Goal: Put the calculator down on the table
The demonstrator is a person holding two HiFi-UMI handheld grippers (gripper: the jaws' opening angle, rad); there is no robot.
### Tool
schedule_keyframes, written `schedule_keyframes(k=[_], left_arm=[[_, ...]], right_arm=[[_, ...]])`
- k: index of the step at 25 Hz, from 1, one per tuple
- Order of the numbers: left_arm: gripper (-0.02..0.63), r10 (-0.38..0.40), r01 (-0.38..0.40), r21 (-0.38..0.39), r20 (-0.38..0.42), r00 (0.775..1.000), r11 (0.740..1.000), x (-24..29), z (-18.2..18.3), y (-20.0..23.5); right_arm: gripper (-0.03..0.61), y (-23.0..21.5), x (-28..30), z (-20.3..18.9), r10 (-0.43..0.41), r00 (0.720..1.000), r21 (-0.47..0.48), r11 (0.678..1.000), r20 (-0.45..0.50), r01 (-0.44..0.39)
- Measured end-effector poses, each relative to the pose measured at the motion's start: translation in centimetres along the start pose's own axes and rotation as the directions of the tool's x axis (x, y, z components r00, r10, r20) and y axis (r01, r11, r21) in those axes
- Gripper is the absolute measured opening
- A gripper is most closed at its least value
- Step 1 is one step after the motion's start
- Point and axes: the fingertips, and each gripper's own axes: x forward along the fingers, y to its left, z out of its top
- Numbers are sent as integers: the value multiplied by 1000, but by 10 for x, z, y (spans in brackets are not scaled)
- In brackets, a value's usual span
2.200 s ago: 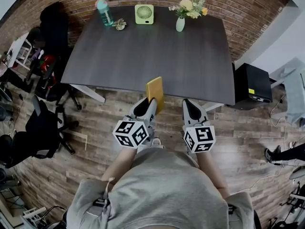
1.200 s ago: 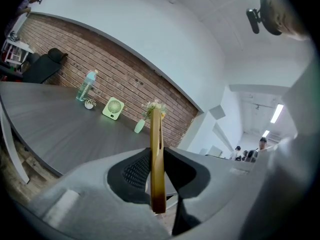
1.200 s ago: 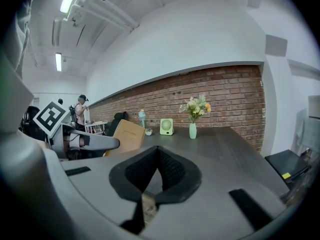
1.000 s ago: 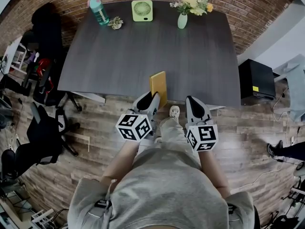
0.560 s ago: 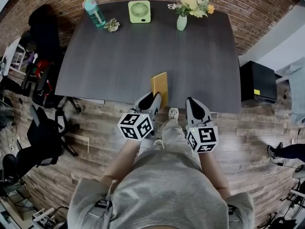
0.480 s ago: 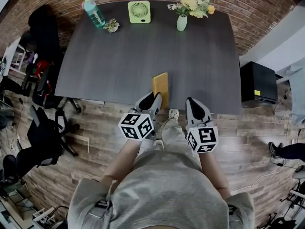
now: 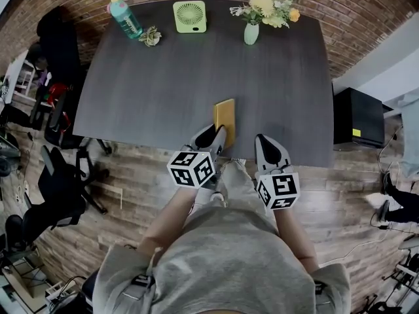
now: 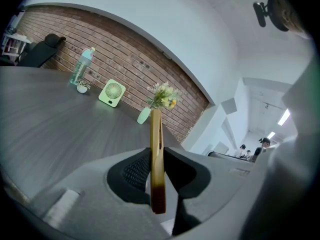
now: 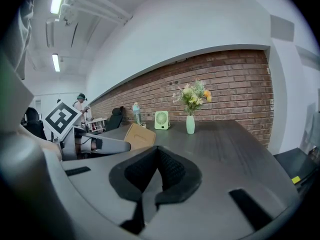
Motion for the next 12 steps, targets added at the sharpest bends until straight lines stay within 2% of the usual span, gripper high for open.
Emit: schedule_keyframes(k=[12], left_arm=[[87, 19, -21, -14, -79, 997, 1000, 51, -13, 17]], right_arm=[[2, -22, 28, -5, 3, 1000, 24, 1000, -20, -3]])
